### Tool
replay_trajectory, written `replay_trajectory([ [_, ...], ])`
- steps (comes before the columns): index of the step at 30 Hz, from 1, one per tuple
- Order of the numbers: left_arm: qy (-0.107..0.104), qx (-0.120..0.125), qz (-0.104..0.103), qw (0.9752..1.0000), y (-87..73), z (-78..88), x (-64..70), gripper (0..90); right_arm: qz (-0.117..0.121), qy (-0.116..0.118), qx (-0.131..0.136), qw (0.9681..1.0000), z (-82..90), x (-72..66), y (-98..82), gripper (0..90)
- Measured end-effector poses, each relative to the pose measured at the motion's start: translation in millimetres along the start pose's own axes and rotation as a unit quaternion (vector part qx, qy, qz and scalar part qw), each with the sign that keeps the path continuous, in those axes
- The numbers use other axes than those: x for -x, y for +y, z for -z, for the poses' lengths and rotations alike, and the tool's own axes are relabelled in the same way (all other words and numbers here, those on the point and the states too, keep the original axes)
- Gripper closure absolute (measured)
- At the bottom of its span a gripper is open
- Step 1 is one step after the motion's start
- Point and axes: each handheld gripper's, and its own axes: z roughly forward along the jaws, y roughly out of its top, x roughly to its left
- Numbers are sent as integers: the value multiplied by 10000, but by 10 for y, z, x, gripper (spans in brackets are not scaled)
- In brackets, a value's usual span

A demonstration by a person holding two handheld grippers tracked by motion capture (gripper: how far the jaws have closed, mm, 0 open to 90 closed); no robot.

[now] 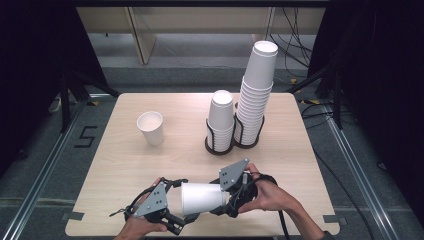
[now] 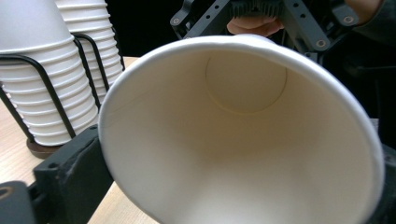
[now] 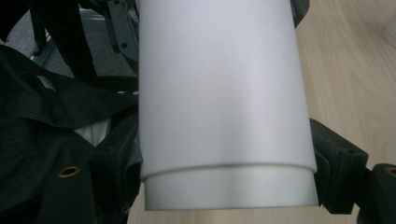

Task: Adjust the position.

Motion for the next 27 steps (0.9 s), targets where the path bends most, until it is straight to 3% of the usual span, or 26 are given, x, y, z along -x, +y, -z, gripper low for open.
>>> replay_trajectory([
  [4, -70, 39, -24, 10000, 13, -2, -8, 48, -28, 34, 30, 10000, -4, 15, -22, 244],
  [8, -107, -129, -133, 9998, 32, 19, -13, 68, -137, 55, 2, 9999, -18, 17, -47, 231],
  [11, -93, -207, -112, 9997, 34, 2, -5, 73, -236, -47, -162, 9996, -41, 19, -53, 205],
  [12, -57, -346, -137, 9993, 41, 7, -3, 74, -241, -144, -237, 9993, -48, 12, -48, 190],
  [14, -19, -445, -159, 9989, 44, -2, 2, 79, -136, -399, -430, 9982, -50, 3, -29, 163],
  [18, 9, -771, -167, 9969, 76, -7, 8, 79, -119, -583, -675, 9959, -42, -73, 31, 172],
  [19, 0, -842, -170, 9963, 81, -10, 11, 80, 61, -634, -720, 9954, -62, -74, 50, 168],
  [22, 15, -1041, -233, 9943, 97, -21, 38, 80, 52, -699, -969, 9928, -98, -176, 126, 174],
  [27, -2, -1181, -337, 9924, 110, -28, 55, 80, 311, -759, -1226, 9891, -222, -236, 203, 168],
])
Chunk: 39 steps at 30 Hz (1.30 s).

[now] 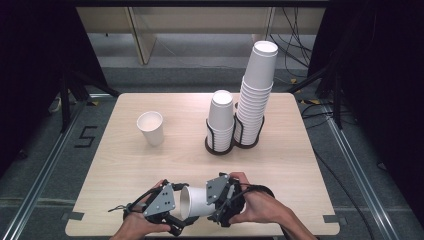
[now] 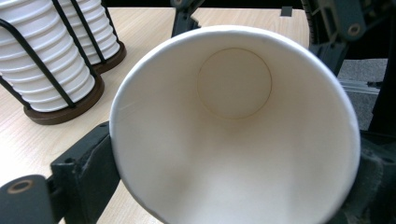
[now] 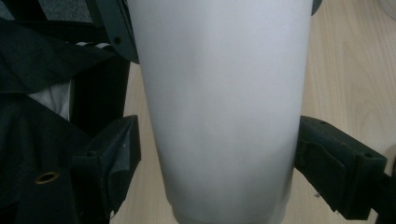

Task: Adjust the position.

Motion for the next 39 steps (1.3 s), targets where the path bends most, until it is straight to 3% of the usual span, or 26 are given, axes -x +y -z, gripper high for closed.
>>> replay_trajectory([
  [5, -3, -30, 10, 10000, 17, 0, 12, 80, 137, -116, -183, 9997, -88, 28, 14, 180],
  [7, -37, 9, 35, 10000, 20, -1, 16, 79, 118, -101, -178, 9997, -119, 27, 11, 195],
  [9, -62, 27, 58, 10000, 13, -1, 10, 73, 242, -74, -136, 9996, -144, 46, 10, 218],
  [10, -58, 104, 130, 9998, 4, 0, 2, 63, 165, -3, -62, 9998, -152, 39, 6, 220],
  [11, -54, 182, 190, 9996, -7, 2, -12, 53, -86, 44, -43, 9999, -144, 17, -11, 221],
  [12, -42, 322, 303, 9990, -21, -1, -22, 45, -28, 162, 118, 9998, -147, 45, -20, 222],
  [15, 23, 640, 635, 9959, -38, 11, -60, 4, -121, 303, 610, 9976, -123, 124, -92, 224],
  [16, 3, 832, 784, 9934, -46, 10, -73, 0, -152, 269, 803, 9963, -114, 154, -122, 225],
  [19, -95, 1222, 1178, 9854, -74, 17, -95, 45, -498, 436, 1427, 9875, -59, 201, -195, 225],
  [21, 12, 1273, 1177, 9849, -72, 23, -88, 50, -608, 499, 1691, 9825, -38, 230, -225, 225],
  [23, 18, 1391, 1157, 9835, -65, 23, -77, 69, -601, 438, 1752, 9817, -35, 233, -232, 224],
  [26, 48, 1651, 1258, 9782, -53, 15, -62, 72, -617, 445, 1861, 9796, -50, 234, -232, 223],
  [28, 107, 1585, 1275, 9790, -49, 33, -57, 69, -721, 521, 1904, 9777, -66, 229, -230, 223],
  [30, 117, 1698, 1333, 9764, -51, 30, -54, 65, -745, 507, 1929, 9771, -69, 226, -227, 222],
  [35, 174, 1822, 1380, 9734, -44, 34, -48, 62, -800, 524, 2013, 9749, -91, 219, -213, 222],
  [39, 184, 1819, 1343, 9739, -47, 32, -46, 73, -836, 556, 2021, 9742, -129, 212, -210, 222],
])
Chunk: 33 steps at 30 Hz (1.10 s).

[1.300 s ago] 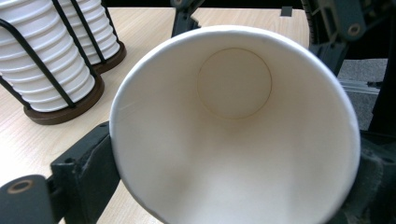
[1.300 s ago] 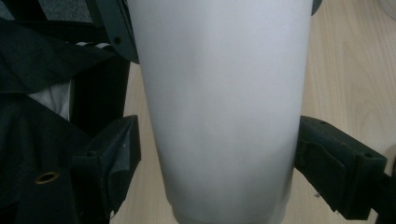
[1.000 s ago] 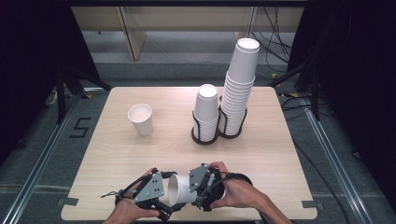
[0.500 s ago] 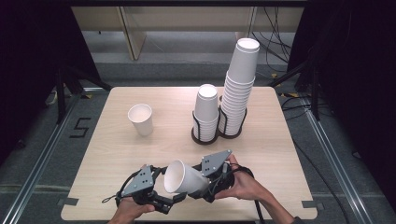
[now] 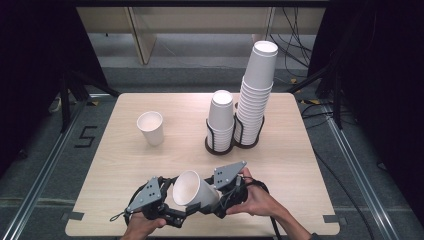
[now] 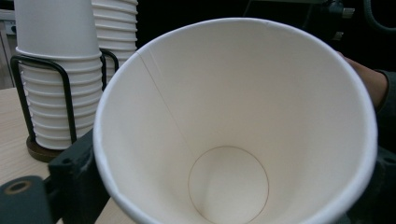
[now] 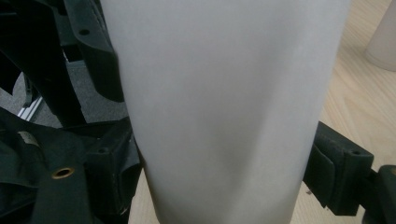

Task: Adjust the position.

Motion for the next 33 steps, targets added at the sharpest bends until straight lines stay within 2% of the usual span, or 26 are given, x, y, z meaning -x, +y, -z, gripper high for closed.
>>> replay_trajectory([
  [2, -63, -2, 33, 10000, -2, 2, -13, 87, 31, -34, -11, 10000, -6, 0, -5, 221],
  [4, -130, 9, 98, 9999, -4, 7, -24, 112, -66, 9, 19, 10000, -15, 4, -12, 217],
  [7, -121, -55, -6, 9999, -4, -4, -9, 131, -69, -15, 5, 10000, -26, 12, -15, 212],
  [8, -121, -62, -19, 9999, -5, -5, -8, 132, -160, 6, -40, 9999, -32, -2, -18, 207],
  [12, -74, 46, 40, 10000, 21, 25, -24, 134, -266, -155, -145, 9994, -17, 7, -29, 169],
  [15, -17, 117, 47, 9999, 47, 58, -39, 135, -301, -164, -150, 9993, 16, 15, -56, 220],
  [17, -51, 126, 37, 9999, 52, 60, -45, 133, -299, -149, -93, 9994, 31, 7, -68, 244],
  [23, 32, 241, 101, 9997, 39, 43, -26, 109, -328, -90, -58, 9994, -14, -5, -74, 256],
  [26, 64, 358, 212, 9991, 35, 32, -27, 101, -358, -109, 30, 9993, -37, -1, -78, 256],
  [33, 36, 390, 177, 9991, 34, 28, -23, 114, -453, -20, 85, 9989, -122, -14, -95, 257],
])
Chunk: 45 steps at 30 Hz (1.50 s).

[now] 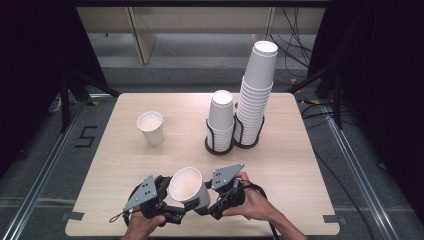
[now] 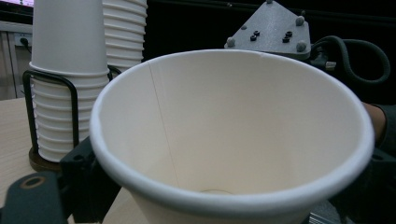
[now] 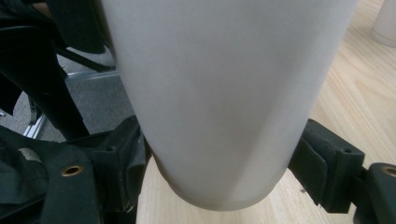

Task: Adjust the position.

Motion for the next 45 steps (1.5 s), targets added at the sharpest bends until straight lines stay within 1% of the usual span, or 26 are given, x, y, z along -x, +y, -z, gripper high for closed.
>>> replay_trajectory([
  [4, 34, 4, 92, 10000, 5, 16, -15, 135, -91, 24, 36, 9999, 3, 13, -8, 247],
  [7, 119, 45, 40, 9999, 31, 33, -23, 139, -120, -109, 32, 9999, 16, 41, -26, 182],
  [8, 184, 28, 18, 9998, 42, 42, -23, 139, -162, -189, -19, 9997, 27, 51, -41, 167],
  [10, 354, -39, -63, 9993, 72, 63, -39, 140, -260, -204, -31, 9994, 48, 63, -65, 173],
  [11, 506, -70, -78, 9987, 83, 78, -54, 140, -280, -237, -25, 9993, 63, 71, -78, 172],
  [15, 890, -168, -172, 9957, 100, 129, -140, 139, -426, -469, -54, 9980, 173, 108, -137, 172],
  [18, 1047, -154, -177, 9942, 102, 162, -201, 139, -486, -650, -49, 9967, 257, 130, -196, 178],
  [20, 1230, -223, -304, 9917, 106, 186, -243, 139, -531, -743, -42, 9958, 318, 146, -235, 184],
  [21, 1291, -130, -326, 9910, 99, 186, -279, 139, -563, -821, -34, 9950, 341, 151, -256, 184],
  [22, 1355, -145, -314, 9902, 101, 197, -296, 139, -646, -894, -9, 9939, 377, 159, -282, 184],
  [23, 1481, -237, -288, 9883, 106, 220, -310, 139, -650, -901, 3, 9938, 396, 173, -299, 185],
  [25, 1652, -251, -307, 9855, 98, 234, -351, 139, -807, -1064, 9, 9910, 444, 178, -338, 184],
  [26, 1744, -328, -346, 9835, 96, 247, -368, 139, -779, -1074, 12, 9912, 465, 195, -353, 184],
  [27, 1816, -358, -366, 9820, 92, 254, -387, 139, -820, -1060, 24, 9910, 482, 200, -369, 184],
  [28, 1878, -341, -362, 9809, 86, 258, -405, 139, -813, -1144, 64, 9901, 501, 206, -382, 184],
  [30, 2015, -400, -373, 9780, 82, 275, -438, 138, -946, -1189, 52, 9884, 537, 205, -407, 184],
  [32, 2153, -439, -402, 9747, 74, 288, -466, 138, -928, -1241, 76, 9879, 552, 211, -434, 184],
  [34, 2235, -446, -413, 9728, 68, 297, -492, 137, -884, -1297, 66, 9876, 569, 223, -464, 189],
  [35, 2258, -412, -440, 9723, 65, 296, -509, 137, -933, -1268, 76, 9875, 566, 220, -474, 190],
  [36, 2319, -478, -408, 9707, 68, 308, -509, 137, -984, -1267, 42, 9870, 571, 219, -487, 190],
  [39, 2425, -513, -431, 9678, 66, 320, -536, 137, -1029, -1271, 10, 9865, 579, 219, -518, 190],
  [40, 2440, -486, -442, 9675, 60, 321, -553, 137, -1042, -1261, 11, 9865, 579, 219, -526, 191],
  [41, 2492, -528, -423, 9661, 61, 328, -558, 137, -1049, -1255, 8, 9865, 583, 215, -532, 192],
  [42, 2524, -525, -416, 9653, 58, 330, -565, 137, -1112, -1325, 5, 9849, 594, 206, -540, 191],
  [43, 2527, -542, -405, 9652, 58, 336, -573, 137, -1063, -1301, 1, 9858, 596, 210, -541, 191],
  [45, 2560, -561, -377, 9643, 49, 342, -583, 136, -1074, -1330, 55, 9853, 605, 216, -545, 189],
])
